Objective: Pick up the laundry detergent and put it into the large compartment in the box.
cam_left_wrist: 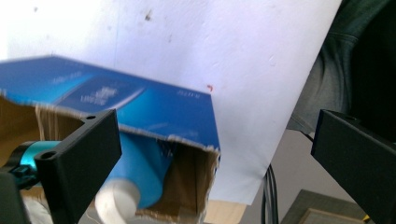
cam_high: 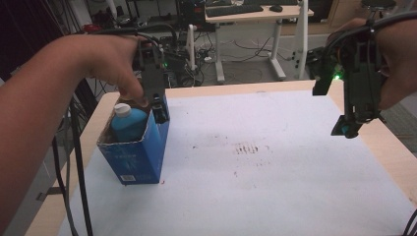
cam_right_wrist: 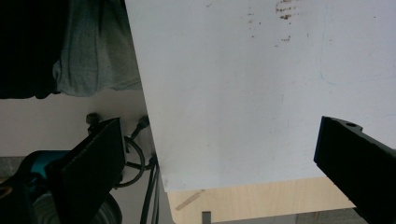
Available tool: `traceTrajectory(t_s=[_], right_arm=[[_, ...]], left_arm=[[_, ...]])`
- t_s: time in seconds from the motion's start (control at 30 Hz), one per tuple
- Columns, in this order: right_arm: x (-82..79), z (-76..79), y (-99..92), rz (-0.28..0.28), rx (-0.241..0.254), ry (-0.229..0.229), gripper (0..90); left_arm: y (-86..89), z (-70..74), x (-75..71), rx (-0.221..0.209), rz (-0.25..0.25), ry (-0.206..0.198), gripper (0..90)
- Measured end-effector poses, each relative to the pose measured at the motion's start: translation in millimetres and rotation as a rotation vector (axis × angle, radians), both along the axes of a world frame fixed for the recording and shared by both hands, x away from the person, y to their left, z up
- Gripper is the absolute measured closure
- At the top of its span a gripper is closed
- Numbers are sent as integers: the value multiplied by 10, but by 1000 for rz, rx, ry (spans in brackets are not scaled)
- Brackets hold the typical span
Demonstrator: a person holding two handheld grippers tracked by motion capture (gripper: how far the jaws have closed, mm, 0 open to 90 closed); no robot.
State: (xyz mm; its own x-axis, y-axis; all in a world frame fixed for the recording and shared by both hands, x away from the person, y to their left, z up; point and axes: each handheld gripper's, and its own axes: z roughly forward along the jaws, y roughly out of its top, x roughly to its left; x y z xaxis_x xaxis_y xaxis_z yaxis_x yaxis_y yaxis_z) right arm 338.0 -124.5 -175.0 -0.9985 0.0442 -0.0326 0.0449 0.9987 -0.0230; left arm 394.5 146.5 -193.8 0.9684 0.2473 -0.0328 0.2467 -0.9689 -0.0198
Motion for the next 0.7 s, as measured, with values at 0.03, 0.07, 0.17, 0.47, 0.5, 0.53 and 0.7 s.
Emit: traceTrajectory(t_s=[0.03, 0.07, 0.17, 0.47, 0.5, 0.53, 0.7], right_arm=[[3, -14, 5, -3, 2, 2, 14], [12, -30, 12, -6, 2, 6, 14], [33, -49, 17, -7, 2, 7, 14], [80, -97, 38, -2, -2, 7, 14], [79, -96, 40, -5, 0, 8, 14], [81, -93, 40, -5, 0, 7, 14], [95, -52, 25, -1, 6, 1, 14]], left_arm=[[-30, -8, -6, -2, -15, 4, 16], [-81, -20, -21, -6, -44, 4, 17], [-140, -36, -32, -12, -59, 4, 17], [-282, -139, -22, -31, -98, 7, 17], [-291, -153, -22, -36, -97, 8, 17], [-296, -168, -18, -41, -98, 7, 17], [-306, -248, 9, -45, -94, 13, 17]])
